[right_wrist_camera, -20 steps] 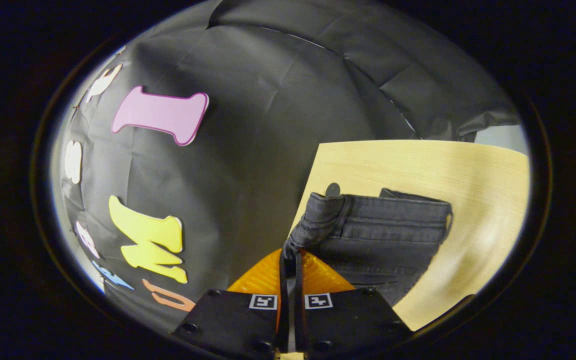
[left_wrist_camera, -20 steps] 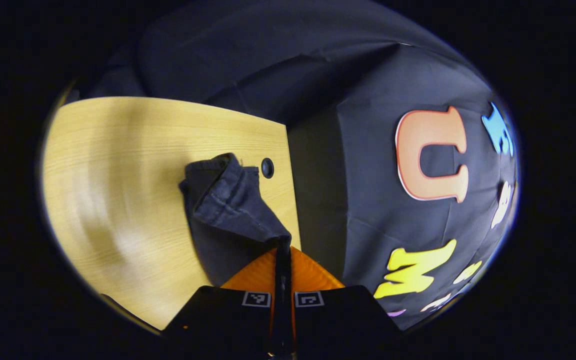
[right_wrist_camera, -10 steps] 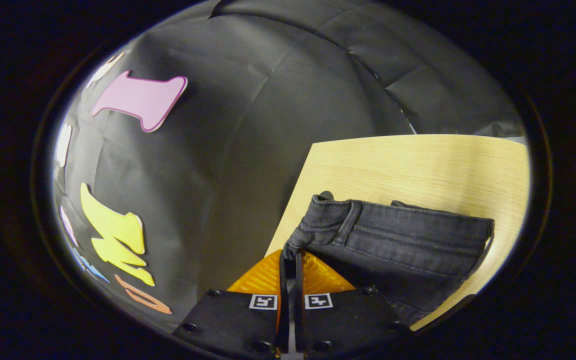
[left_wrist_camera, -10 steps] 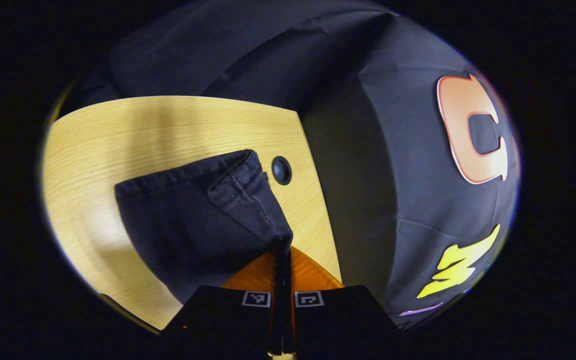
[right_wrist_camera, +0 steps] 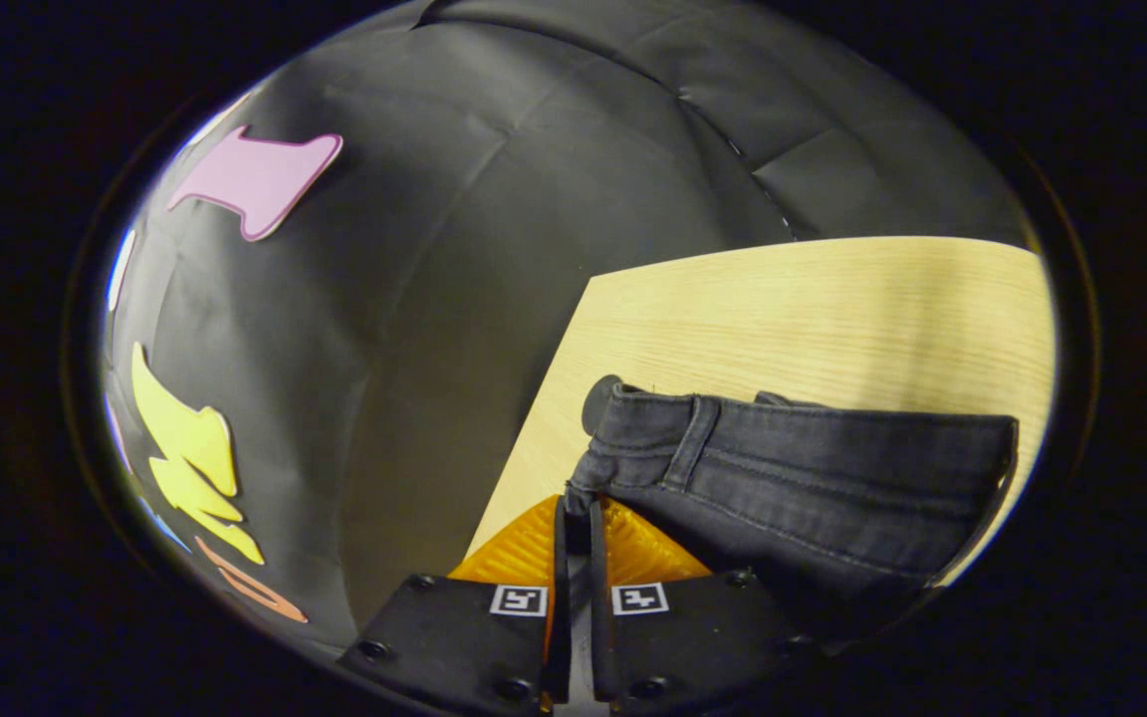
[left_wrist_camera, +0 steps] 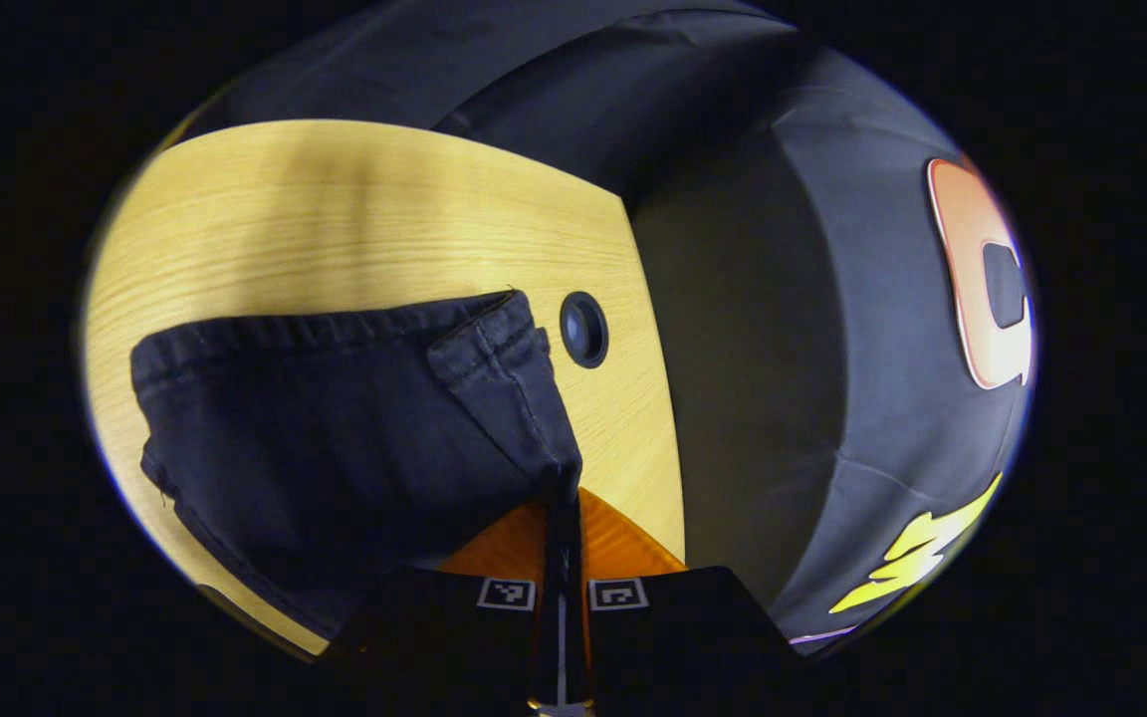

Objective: Grasp the waist and the cuffs of the jeans and fold them to make the two legs overlap; first hold the waist and fold one-third of the jeans toward the cuffs, then hold the cuffs and fold the remaining one-third in the same direction to finish folding.

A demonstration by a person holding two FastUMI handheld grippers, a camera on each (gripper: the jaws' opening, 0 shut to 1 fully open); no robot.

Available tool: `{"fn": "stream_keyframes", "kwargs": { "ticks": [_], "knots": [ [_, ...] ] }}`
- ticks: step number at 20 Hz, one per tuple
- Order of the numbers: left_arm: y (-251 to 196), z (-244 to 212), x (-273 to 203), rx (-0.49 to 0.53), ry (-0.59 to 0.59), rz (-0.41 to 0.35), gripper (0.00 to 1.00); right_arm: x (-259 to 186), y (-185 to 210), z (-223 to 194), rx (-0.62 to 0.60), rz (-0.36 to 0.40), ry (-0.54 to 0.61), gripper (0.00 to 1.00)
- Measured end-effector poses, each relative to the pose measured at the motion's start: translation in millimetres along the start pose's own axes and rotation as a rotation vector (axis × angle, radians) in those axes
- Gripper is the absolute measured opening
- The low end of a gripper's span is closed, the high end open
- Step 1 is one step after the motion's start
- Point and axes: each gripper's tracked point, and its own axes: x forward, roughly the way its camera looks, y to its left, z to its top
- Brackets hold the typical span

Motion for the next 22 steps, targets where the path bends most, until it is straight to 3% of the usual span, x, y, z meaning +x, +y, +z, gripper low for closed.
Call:
{"fn": "stream_keyframes", "kwargs": {
  "ticks": [1,4,5,7,8,9,10,15,16,17,19,22],
  "knots": [
    [2,0,1,0.013,-0.008,-0.001,0.08,2,3,0,0.002,0.006,0.0,0.12],
    [-4,-1,-5,0.094,-0.034,-0.017,0.17,3,9,-3,-0.016,0.013,0.0,0.41],
    [-13,11,-18,0.132,-0.03,-0.049,0.29,1,17,-3,-0.028,0.027,-0.009,0.5],
    [-23,-9,-9,0.181,-0.01,-0.066,0.54,-3,23,-3,-0.066,0.03,-0.024,0.69],
    [-20,-2,-13,0.185,-0.028,-0.058,0.85,-4,26,-3,-0.076,0.039,-0.027,0.71],
    [-22,3,-15,0.19,-0.047,-0.055,0.72,-7,34,-4,-0.07,0.055,-0.026,0.72],
    [-21,8,-20,0.199,-0.069,-0.05,0.72,-11,42,-4,-0.057,0.082,-0.029,0.83],
    [-25,16,-47,0.304,-0.125,-0.05,0.74,-41,60,0,-0.111,0.143,-0.061,0.84],
    [-28,14,-55,0.34,-0.132,-0.056,0.88,-50,61,1,-0.138,0.147,-0.07,0.84],
    [-33,10,-64,0.374,-0.135,-0.062,0.81,-57,64,0,-0.169,0.15,-0.08,0.84],
    [-42,2,-84,0.453,-0.156,-0.079,0.88,-78,64,-5,-0.239,0.149,-0.073,0.84],
    [-61,-7,-117,0.614,-0.236,-0.109,0.91,-113,49,-11,-0.358,0.107,-0.06,0.84]
  ]
}}
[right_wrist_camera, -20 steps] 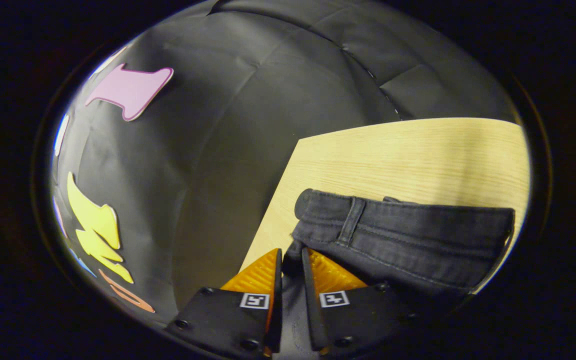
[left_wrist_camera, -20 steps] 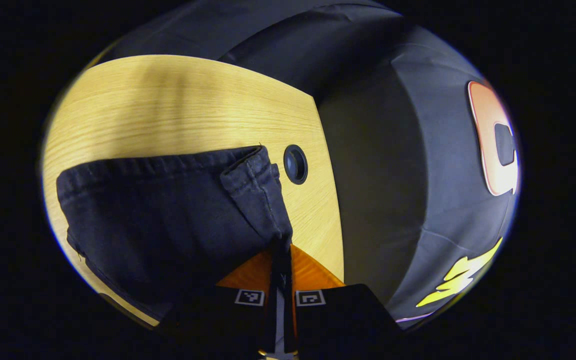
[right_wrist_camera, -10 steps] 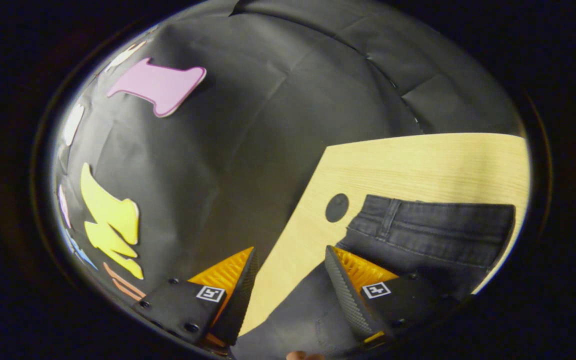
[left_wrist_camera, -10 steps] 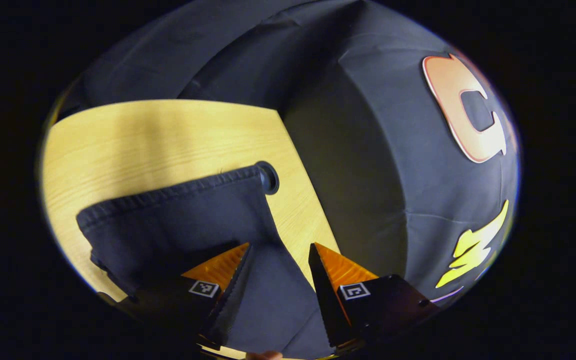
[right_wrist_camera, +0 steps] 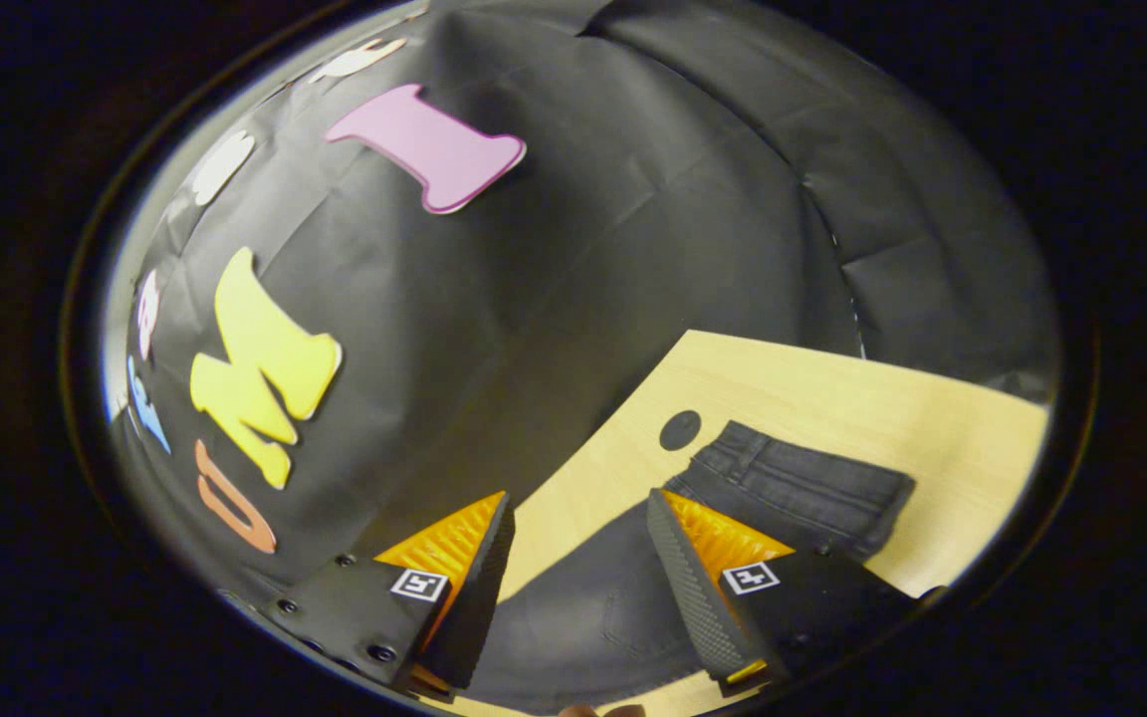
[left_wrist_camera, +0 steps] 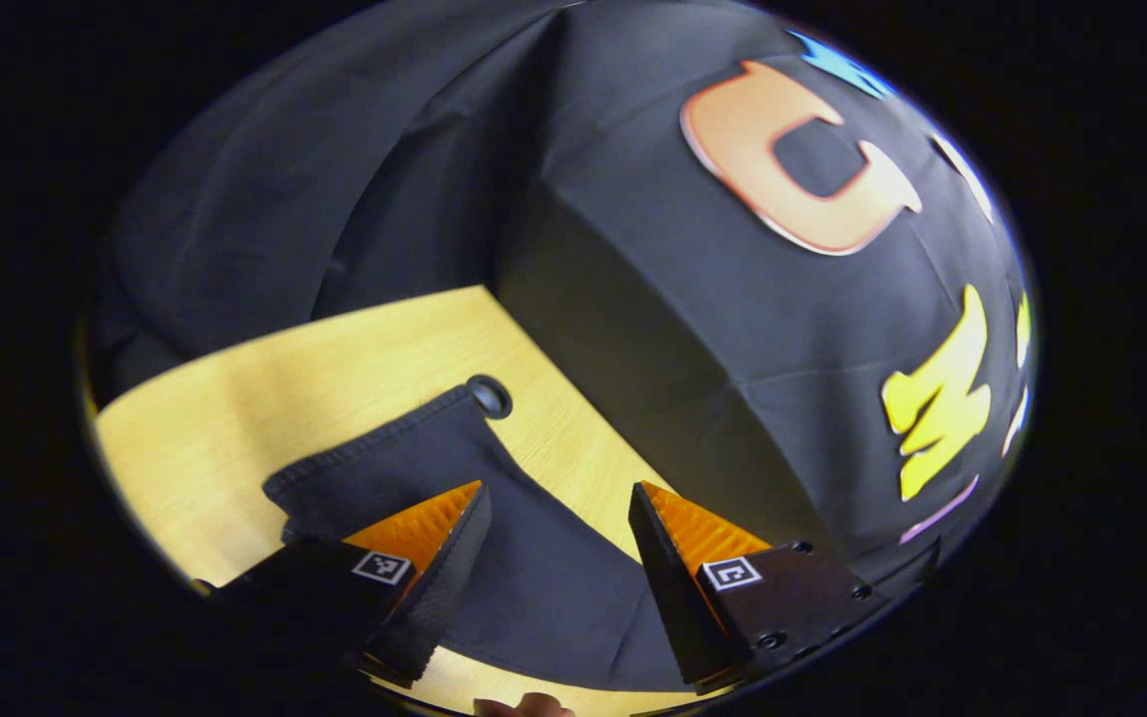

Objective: Grasp the waist and the cuffs of the jeans and fold them to make the two legs overlap; first hold the waist and fold one-third of the jeans toward the cuffs, then hold the cuffs and fold the remaining one-third in the same direction to finish folding.

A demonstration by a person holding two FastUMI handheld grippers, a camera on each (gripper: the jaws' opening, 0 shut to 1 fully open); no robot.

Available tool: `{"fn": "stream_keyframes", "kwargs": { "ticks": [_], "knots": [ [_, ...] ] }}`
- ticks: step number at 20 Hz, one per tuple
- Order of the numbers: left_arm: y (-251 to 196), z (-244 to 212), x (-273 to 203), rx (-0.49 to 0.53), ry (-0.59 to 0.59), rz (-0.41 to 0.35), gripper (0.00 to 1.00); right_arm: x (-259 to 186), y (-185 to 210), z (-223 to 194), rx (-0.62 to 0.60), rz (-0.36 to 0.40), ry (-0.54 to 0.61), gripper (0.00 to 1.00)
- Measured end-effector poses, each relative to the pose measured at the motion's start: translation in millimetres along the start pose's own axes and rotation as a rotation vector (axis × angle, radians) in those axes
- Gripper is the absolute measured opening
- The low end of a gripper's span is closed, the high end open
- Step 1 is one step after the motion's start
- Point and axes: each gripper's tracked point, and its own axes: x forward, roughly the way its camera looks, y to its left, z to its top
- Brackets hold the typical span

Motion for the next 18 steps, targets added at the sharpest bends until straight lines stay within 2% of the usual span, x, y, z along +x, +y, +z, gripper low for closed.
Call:
{"fn": "stream_keyframes", "kwargs": {
  "ticks": [7,9,11,12,13,14,18],
  "knots": [
    [-75,-13,-104,0.386,-0.15,-0.094,0.95,-93,-22,-15,-0.184,-0.062,-0.031,0.85],
    [-92,-16,-136,0.466,-0.199,-0.109,0.96,-113,-27,-11,-0.256,-0.074,-0.069,0.84],
    [-107,-22,-170,0.521,-0.261,-0.121,0.97,-121,-35,-14,-0.295,-0.088,-0.061,0.84],
    [-113,-25,-187,0.554,-0.285,-0.127,0.97,-119,-43,-18,-0.282,-0.098,-0.032,0.84],
    [-117,-29,-205,0.593,-0.305,-0.126,0.84,-119,-52,-23,-0.245,-0.113,0.0,0.84],
    [-122,-30,-222,0.623,-0.326,-0.126,0.97,-112,-63,-28,-0.195,-0.122,0.023,0.84],
    [-135,-50,-280,0.633,-0.332,-0.138,0.98,-81,-101,-42,0.014,-0.195,0.082,0.84]
  ]
}}
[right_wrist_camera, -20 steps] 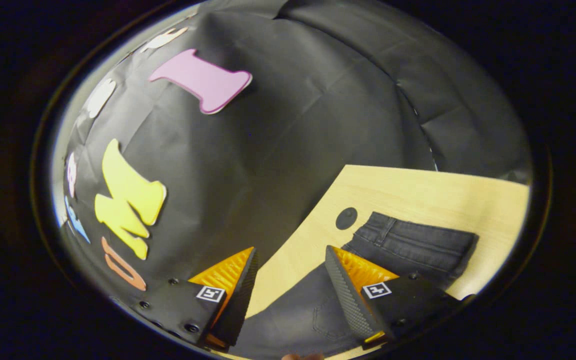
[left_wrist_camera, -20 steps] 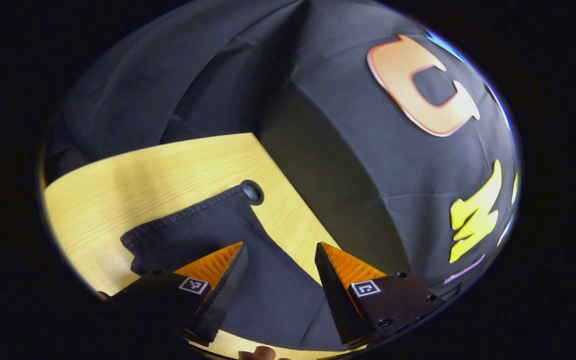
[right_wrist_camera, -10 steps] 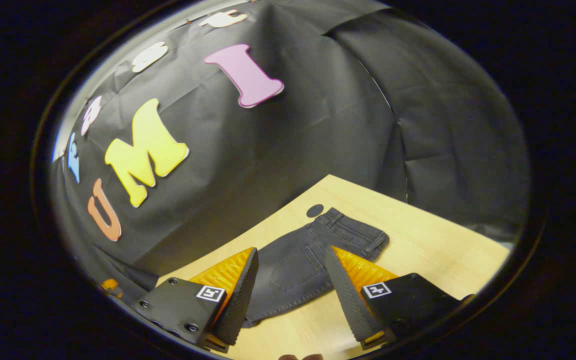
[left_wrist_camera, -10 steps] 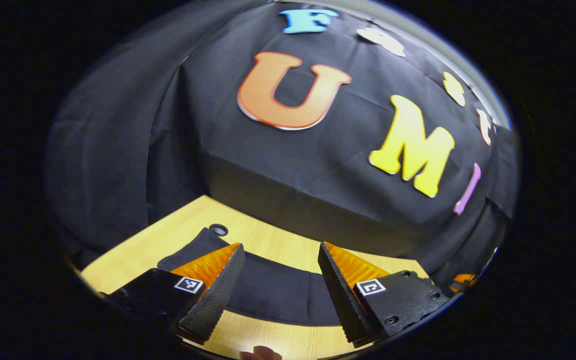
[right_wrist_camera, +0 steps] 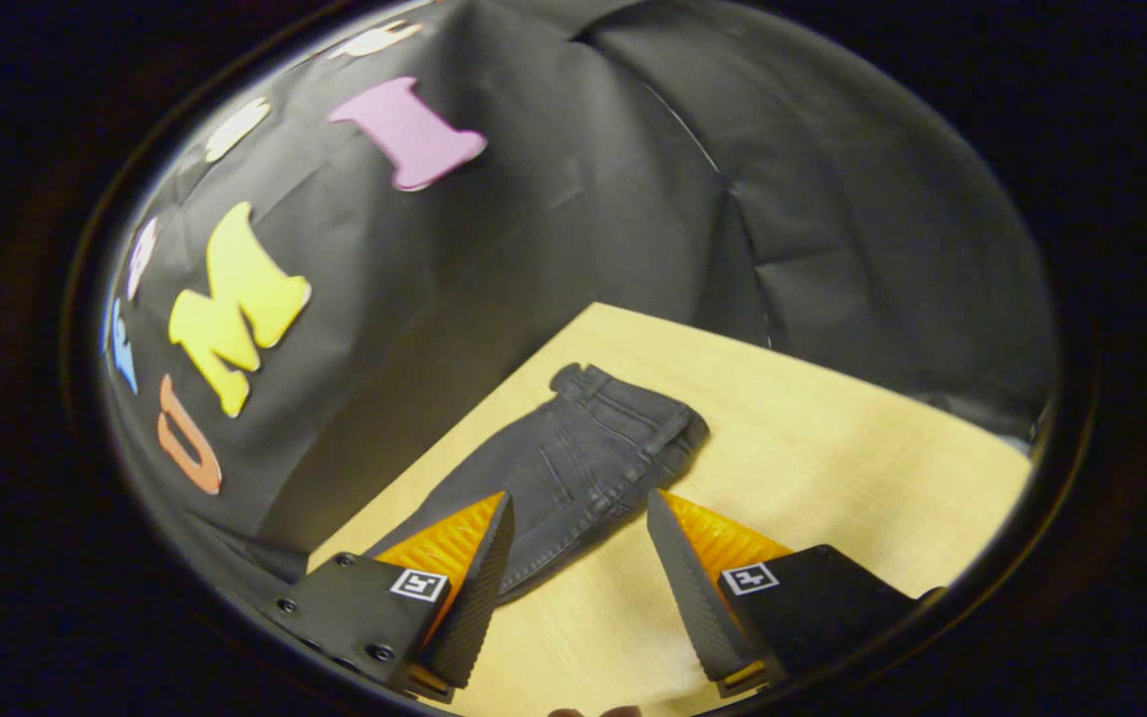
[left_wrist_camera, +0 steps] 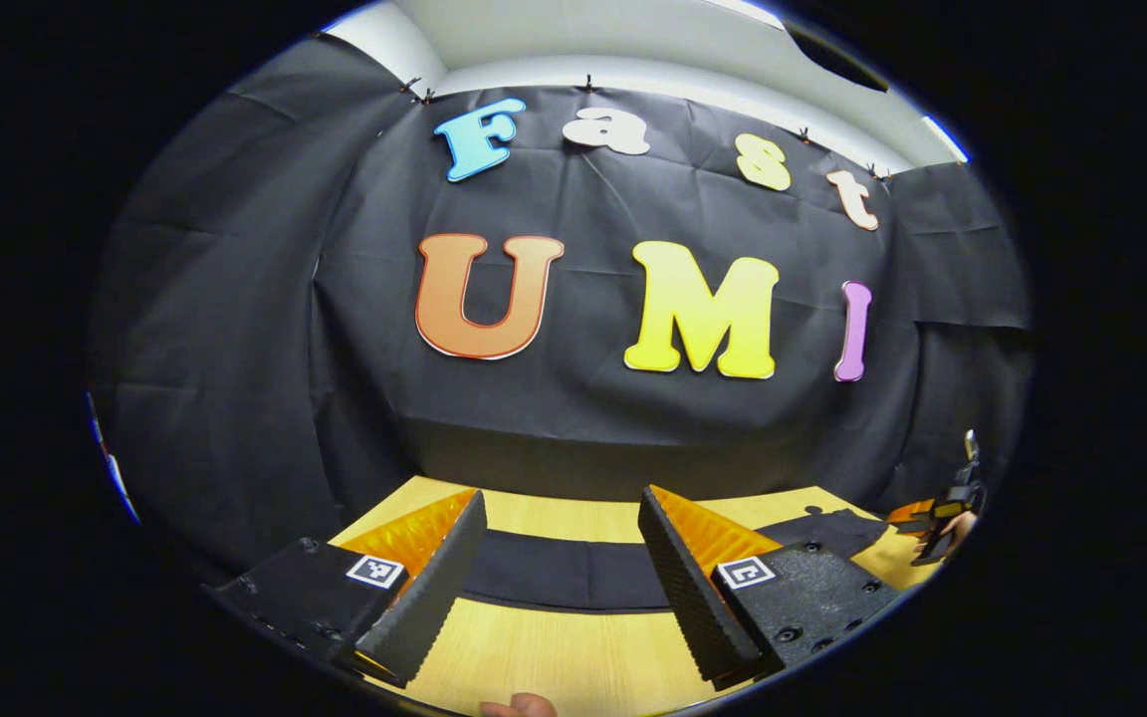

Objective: Grasp the waist and the cuffs of the jeans and fold them to make the two legs overlap; first hold the waist and fold one-third of the jeans toward the cuffs, then hold the cuffs and fold the remaining one-third in the same direction to finish folding.

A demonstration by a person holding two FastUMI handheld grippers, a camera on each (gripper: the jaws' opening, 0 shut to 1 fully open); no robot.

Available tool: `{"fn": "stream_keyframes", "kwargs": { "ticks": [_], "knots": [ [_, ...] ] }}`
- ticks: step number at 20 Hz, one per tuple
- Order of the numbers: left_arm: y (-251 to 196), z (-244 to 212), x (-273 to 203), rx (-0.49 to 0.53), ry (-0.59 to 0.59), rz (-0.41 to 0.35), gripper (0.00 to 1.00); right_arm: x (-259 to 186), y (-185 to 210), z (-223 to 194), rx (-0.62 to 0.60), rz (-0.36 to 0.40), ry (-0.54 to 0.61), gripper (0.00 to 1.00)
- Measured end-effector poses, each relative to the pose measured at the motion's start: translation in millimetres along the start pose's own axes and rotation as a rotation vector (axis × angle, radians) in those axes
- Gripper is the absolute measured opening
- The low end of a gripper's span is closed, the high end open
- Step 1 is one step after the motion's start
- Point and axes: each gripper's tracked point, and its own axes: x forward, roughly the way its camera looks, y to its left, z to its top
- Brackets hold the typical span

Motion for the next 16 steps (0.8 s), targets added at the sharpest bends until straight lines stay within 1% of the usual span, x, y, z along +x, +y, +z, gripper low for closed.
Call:
{"fn": "stream_keyframes", "kwargs": {
  "ticks": [1,2,6,8,9,10,11,12,13,14,15,16],
  "knots": [
    [-6,0,-10,0.006,0.014,0.0,0.99,5,-6,-3,0.054,-0.014,0.016,0.84],
    [-9,3,-17,0.019,0.016,-0.001,0.98,10,-9,-3,0.11,-0.011,0.023,0.85],
    [-27,17,-39,0.113,-0.004,-0.018,0.98,48,-22,1,0.311,-0.053,0.023,0.84],
    [-37,23,-48,0.119,-0.014,-0.026,0.98,56,-19,9,0.411,-0.029,0.01,0.84],
    [-40,26,-53,0.117,-0.02,-0.03,0.98,61,-18,13,0.437,-0.019,0.002,0.84],
    [-42,25,-55,0.119,-0.015,-0.028,0.98,66,-16,14,0.449,-0.008,0.001,0.84],
    [-42,24,-56,0.12,-0.01,-0.03,0.98,67,-14,15,0.458,-0.001,-0.001,0.76],
    [-43,23,-57,0.121,-0.001,-0.028,0.98,67,-15,13,0.454,-0.001,-0.001,0.77],
    [-41,22,-59,0.12,0.004,-0.022,0.98,65,-15,14,0.448,-0.006,0.002,0.83],
    [-40,23,-60,0.118,0.005,-0.016,0.98,66,-17,14,0.437,-0.016,0.002,0.85],
    [-38,23,-60,0.113,0.005,-0.009,0.98,74,-17,13,0.427,-0.018,-0.001,0.65],
    [-37,24,-61,0.107,0.005,-0.005,0.98,78,-19,10,0.416,-0.033,0.003,0.69]
  ]
}}
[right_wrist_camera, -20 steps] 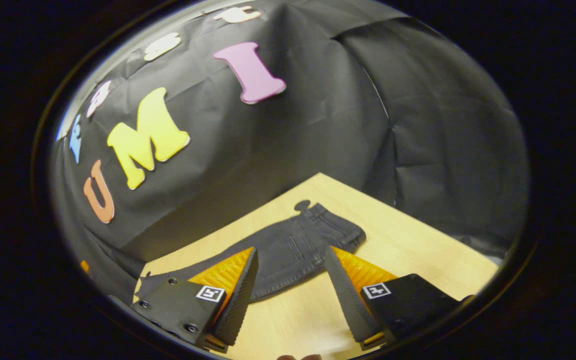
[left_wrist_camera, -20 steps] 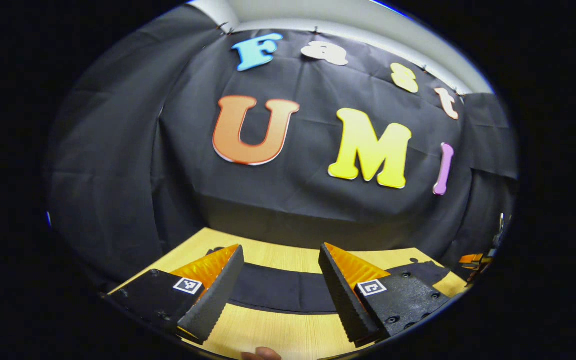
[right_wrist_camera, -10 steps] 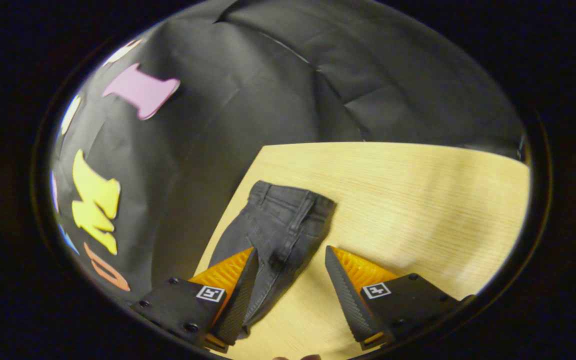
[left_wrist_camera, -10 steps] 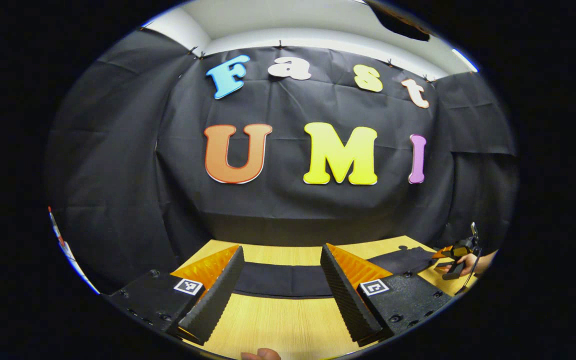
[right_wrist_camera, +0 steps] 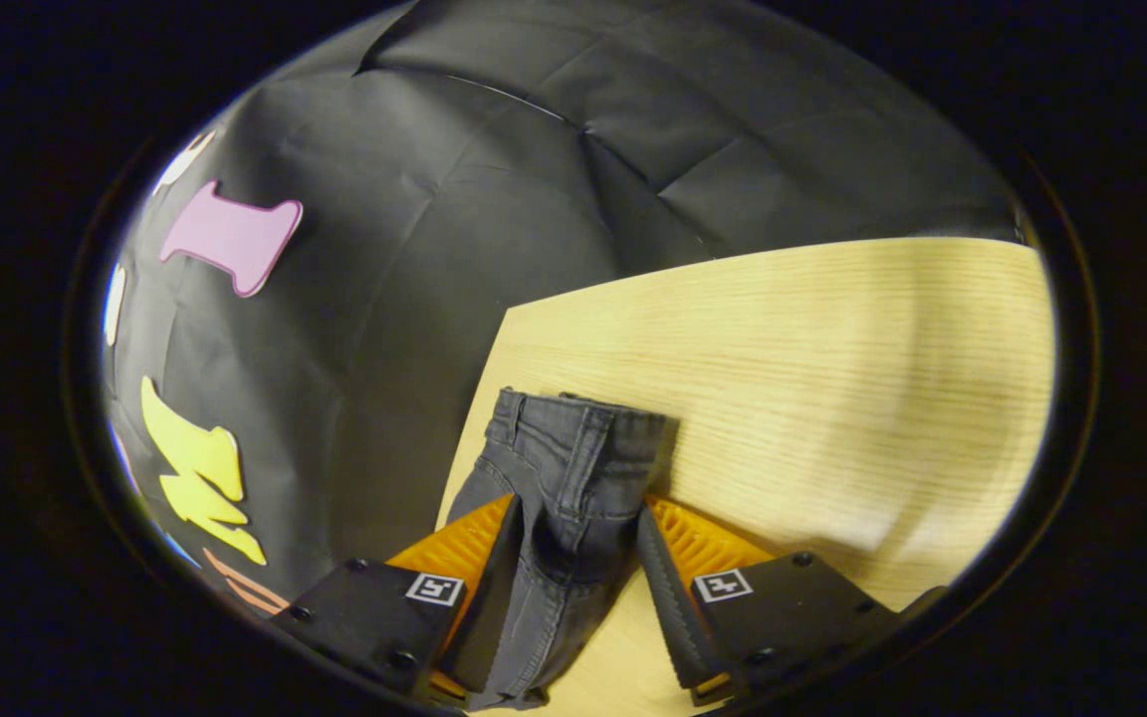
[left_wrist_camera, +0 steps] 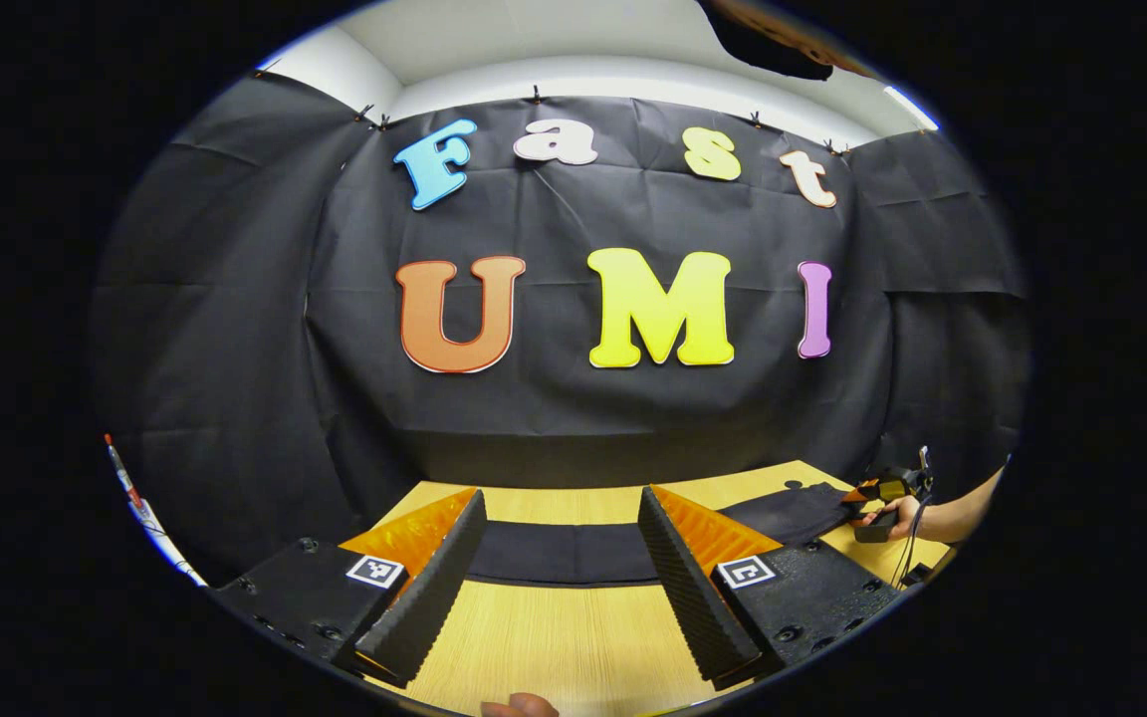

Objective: Grasp the waist and the cuffs of the jeans and fold them to make the two legs overlap; first hold the waist and fold one-third of the jeans toward the cuffs, then hold the cuffs and fold the remaining one-third in the same direction to finish folding.

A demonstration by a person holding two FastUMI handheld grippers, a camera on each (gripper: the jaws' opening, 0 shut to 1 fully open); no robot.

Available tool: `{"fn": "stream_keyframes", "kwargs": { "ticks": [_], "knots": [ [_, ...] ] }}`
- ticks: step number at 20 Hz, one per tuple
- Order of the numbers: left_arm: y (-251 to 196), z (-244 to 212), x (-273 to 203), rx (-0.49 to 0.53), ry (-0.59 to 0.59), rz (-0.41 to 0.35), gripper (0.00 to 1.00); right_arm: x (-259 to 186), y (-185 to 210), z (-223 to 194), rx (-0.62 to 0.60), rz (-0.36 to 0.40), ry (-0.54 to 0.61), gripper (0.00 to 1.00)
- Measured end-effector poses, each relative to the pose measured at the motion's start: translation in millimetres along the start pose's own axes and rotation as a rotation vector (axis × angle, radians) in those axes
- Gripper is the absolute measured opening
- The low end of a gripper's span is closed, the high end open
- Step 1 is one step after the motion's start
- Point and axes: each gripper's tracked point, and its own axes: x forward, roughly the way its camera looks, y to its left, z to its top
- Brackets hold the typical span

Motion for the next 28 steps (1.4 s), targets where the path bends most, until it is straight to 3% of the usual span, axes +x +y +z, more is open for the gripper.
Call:
{"fn": "stream_keyframes", "kwargs": {
  "ticks": [1,2,3,8,11,14,16,18,20,21,22,23,24,28],
  "knots": [
    [3,0,-1,-0.008,0.002,0.004,0.98,3,-4,-1,-0.013,-0.014,-0.006,0.69],
    [4,-1,-1,-0.012,0.004,0.009,0.98,4,-4,1,-0.017,-0.014,-0.005,0.42],
    [7,-2,-2,-0.014,0.008,0.016,0.98,1,-4,1,-0.029,-0.016,-0.011,0.5],
    [15,-3,-5,-0.016,0.017,0.032,0.98,-1,1,-1,-0.223,-0.076,-0.062,0.08],
    [18,-5,-5,-0.017,0.016,0.029,0.98,-12,25,2,-0.306,-0.043,-0.084,0.11],
    [27,-5,-5,-0.016,0.014,0.045,0.98,-28,64,4,-0.435,0.012,-0.122,0.06],
    [30,-7,-4,-0.019,0.022,0.045,0.98,-49,100,-3,-0.528,0.068,-0.149,0.1],
    [37,-7,-4,-0.025,0.023,0.045,0.98,-74,137,-15,-0.619,0.143,-0.179,0.06],
    [43,-9,-2,-0.031,0.027,0.046,0.98,-100,166,-39,-0.726,0.216,-0.199,0.14],
    [47,-11,-3,-0.031,0.032,0.049,0.98,-111,182,-56,-0.78,0.252,-0.202,0.1],
    [51,-14,-4,-0.031,0.036,0.055,0.98,-119,199,-74,-0.827,0.286,-0.202,0.14],
    [56,-15,-5,-0.032,0.038,0.061,0.99,-122,216,-93,-0.866,0.317,-0.199,0.06],
    [63,-14,-6,-0.035,0.04,0.069,0.98,-125,230,-111,-0.898,0.347,-0.189,0.1],
    [89,-21,-15,-0.068,0.048,0.113,0.98,-116,271,-187,-1.017,0.441,-0.151,0.1]
  ]
}}
